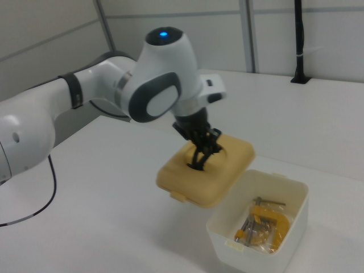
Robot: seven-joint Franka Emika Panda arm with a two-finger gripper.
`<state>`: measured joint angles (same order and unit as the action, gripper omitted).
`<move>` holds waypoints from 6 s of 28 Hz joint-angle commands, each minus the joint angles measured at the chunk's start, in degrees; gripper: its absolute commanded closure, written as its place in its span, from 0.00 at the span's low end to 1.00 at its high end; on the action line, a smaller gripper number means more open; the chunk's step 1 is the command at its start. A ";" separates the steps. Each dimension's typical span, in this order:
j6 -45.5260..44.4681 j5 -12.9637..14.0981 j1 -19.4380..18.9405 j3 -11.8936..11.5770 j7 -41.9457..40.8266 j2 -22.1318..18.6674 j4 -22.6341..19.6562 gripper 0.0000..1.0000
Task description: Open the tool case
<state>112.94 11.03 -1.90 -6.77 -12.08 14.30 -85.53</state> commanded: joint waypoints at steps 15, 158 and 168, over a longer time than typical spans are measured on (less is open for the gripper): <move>16.43 -9.00 -5.31 8.44 8.65 -0.77 -18.17 1.00; -19.60 -13.49 -3.38 -1.05 6.19 -14.30 -6.14 0.00; -19.60 -13.49 -3.38 -1.05 6.01 -14.30 -6.14 0.00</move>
<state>95.11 -3.06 -5.28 -7.67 -6.37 0.47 -92.02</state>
